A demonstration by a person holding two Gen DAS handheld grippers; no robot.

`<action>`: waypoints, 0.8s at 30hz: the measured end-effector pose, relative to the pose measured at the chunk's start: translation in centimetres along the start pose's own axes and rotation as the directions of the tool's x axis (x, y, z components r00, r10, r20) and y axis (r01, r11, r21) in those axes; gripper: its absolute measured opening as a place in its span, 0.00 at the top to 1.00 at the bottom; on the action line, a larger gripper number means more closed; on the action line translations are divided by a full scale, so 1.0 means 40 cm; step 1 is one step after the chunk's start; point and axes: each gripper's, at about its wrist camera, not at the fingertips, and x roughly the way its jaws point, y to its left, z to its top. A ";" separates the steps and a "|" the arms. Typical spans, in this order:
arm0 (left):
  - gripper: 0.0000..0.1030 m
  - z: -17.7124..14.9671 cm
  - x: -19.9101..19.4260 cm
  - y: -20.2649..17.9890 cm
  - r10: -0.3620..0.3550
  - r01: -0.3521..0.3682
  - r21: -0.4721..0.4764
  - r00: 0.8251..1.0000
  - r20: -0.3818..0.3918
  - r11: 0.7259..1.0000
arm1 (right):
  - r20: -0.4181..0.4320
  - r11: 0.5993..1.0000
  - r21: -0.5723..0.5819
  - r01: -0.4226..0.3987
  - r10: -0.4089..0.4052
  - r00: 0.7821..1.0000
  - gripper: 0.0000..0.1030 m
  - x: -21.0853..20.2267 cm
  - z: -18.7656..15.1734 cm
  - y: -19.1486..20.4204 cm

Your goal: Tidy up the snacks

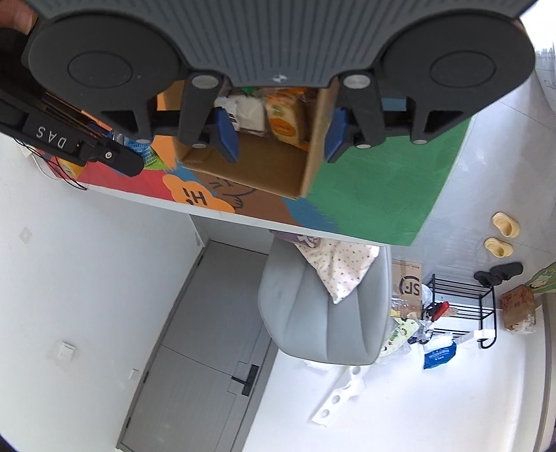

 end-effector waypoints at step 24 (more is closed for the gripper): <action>0.04 -0.028 -0.043 -0.012 0.076 -0.076 0.026 0.997 0.020 0.997 | -0.046 0.995 -0.002 0.102 -0.102 0.994 0.18 -0.082 -0.012 -0.037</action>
